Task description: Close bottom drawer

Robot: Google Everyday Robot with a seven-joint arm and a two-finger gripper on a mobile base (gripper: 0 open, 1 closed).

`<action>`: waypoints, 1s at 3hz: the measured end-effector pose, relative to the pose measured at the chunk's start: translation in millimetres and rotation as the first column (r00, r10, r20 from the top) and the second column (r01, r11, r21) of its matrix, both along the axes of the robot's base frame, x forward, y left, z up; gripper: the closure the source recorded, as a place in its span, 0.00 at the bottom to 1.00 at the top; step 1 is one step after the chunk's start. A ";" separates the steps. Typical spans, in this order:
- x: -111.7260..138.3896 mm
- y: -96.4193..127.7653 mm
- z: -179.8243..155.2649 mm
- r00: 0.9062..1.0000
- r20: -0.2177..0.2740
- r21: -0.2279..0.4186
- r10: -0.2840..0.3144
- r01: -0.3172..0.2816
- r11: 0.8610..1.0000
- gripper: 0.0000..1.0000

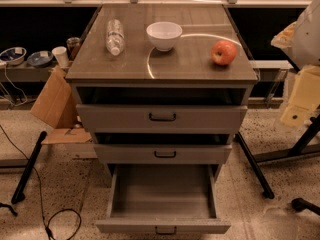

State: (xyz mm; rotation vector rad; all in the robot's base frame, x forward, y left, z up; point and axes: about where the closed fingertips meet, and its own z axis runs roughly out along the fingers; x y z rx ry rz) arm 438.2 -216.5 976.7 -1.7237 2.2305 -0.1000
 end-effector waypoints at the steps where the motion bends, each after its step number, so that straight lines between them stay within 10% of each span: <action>1: 0.0 0.0 0.0 1.000 0.000 0.000 0.000 0.000 1.000 0.00; 3: 16.6 -3.7 -67.7 0.999 -0.006 0.100 0.051 -0.051 0.994 0.00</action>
Offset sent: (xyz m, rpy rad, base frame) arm 0.0076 0.0071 -0.0206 0.0506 -0.0284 0.1159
